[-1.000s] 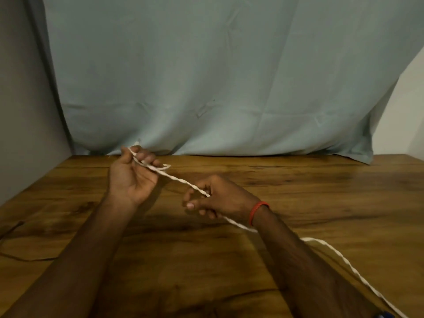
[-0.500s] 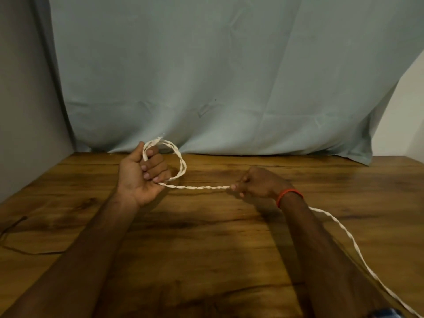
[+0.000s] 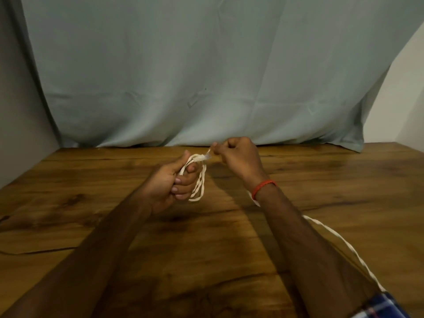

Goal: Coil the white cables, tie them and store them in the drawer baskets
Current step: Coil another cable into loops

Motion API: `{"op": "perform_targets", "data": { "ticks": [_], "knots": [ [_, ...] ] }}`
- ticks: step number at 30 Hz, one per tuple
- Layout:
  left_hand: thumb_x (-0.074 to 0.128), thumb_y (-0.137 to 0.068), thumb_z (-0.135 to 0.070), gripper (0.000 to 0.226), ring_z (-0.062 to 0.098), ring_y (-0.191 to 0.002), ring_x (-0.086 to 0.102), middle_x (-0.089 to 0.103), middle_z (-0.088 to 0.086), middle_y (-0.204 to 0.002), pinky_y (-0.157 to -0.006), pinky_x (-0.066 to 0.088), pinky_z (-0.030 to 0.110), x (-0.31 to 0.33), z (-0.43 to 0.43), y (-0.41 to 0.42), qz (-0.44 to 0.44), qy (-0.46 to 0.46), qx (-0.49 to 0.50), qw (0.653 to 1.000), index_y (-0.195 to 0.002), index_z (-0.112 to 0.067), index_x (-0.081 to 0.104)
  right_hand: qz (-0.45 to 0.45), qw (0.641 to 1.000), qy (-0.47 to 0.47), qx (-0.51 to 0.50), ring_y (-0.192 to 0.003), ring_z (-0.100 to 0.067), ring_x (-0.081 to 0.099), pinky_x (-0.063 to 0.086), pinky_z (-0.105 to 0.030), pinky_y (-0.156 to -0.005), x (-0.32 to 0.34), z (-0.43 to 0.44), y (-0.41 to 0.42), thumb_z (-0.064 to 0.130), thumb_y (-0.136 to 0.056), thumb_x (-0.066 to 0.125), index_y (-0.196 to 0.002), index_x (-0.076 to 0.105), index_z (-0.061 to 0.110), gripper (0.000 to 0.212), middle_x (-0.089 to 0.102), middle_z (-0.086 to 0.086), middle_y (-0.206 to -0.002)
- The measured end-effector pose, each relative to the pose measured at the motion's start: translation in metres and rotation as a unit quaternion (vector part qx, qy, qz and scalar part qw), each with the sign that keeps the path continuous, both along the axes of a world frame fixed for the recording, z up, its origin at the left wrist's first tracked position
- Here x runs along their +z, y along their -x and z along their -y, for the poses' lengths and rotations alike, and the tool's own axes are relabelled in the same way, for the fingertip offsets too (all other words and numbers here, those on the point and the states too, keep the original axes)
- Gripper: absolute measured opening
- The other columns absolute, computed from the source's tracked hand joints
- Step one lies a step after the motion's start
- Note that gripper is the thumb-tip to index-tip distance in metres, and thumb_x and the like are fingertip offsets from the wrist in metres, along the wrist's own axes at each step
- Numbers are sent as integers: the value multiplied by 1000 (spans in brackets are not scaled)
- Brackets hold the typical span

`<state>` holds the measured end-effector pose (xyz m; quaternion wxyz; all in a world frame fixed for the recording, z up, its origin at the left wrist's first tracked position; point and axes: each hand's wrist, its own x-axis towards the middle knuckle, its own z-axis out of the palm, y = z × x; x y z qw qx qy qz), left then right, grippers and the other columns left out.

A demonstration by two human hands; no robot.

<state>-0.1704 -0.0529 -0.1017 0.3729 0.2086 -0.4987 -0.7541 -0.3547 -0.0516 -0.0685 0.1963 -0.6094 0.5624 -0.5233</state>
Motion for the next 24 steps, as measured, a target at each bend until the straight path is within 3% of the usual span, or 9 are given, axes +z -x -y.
{"op": "perform_targets", "data": {
  "ticks": [5, 11, 13, 16, 19, 21, 24],
  "knots": [
    [33, -104, -47, 42, 5, -34, 24, 28, -7, -49, -43, 14, 26, -9, 6, 0, 32, 23, 30, 999, -78, -15, 46, -14, 997, 9, 81, -43, 2, 47, 36, -18, -52, 9, -15, -14, 21, -95, 64, -76, 75, 5, 27, 55, 17, -44],
    [32, -102, -54, 45, 6, -36, 25, 33, -5, -53, -44, 23, 20, -11, 11, 0, 10, 24, 143, 989, -83, -15, 46, -188, 968, 67, 154, -48, -5, 48, 39, -29, -54, 2, -22, -32, 18, -95, 61, -58, 54, 31, 39, 55, 8, -52],
    [30, -101, -58, 51, 6, -36, 26, 35, -5, -52, -47, 20, 22, -11, 14, -1, 16, 25, 177, 984, -79, -16, 49, -208, 962, 97, 149, -50, -5, 55, 45, -29, -54, -2, -23, -36, 22, -97, 62, -66, 59, 31, 32, 63, 5, -60],
    [35, -104, -51, 49, 8, -34, 28, 36, -4, -49, -48, 19, 23, -11, 18, -2, 10, 19, 216, 976, -76, -16, 54, -198, 960, 95, 174, -47, -3, 60, 47, -25, -51, -4, -26, -41, 18, -95, 65, -89, 74, 14, 12, 66, 6, -64],
    [38, -101, -39, 37, 8, -32, 28, 33, -5, -42, -45, 22, 21, -5, 19, -2, -61, -23, 258, 964, -74, -17, 50, -136, 963, 36, 230, -47, -20, 67, 53, -28, -42, -2, -32, -46, 14, -92, 71, -118, 72, 19, 26, 68, 15, -64],
    [35, -103, -39, 38, 10, -35, 29, 31, -6, -46, -45, 28, 19, 2, 20, -8, -136, -63, 281, 948, -72, -21, 48, -126, 955, -8, 268, -50, -23, 68, 53, -29, -41, 0, -37, -45, 11, -89, 74, -123, 68, 21, 36, 70, 18, -67],
    [33, -104, -42, 45, 14, -47, 44, 40, -4, -54, -53, 46, 21, 9, 20, -25, -243, -104, 284, 922, -65, -22, 44, -213, 916, -129, 313, -58, -23, 72, 58, -33, -53, 4, -40, -31, 14, -90, 73, -118, 65, 16, 28, 76, -5, -74]
  ]
}}
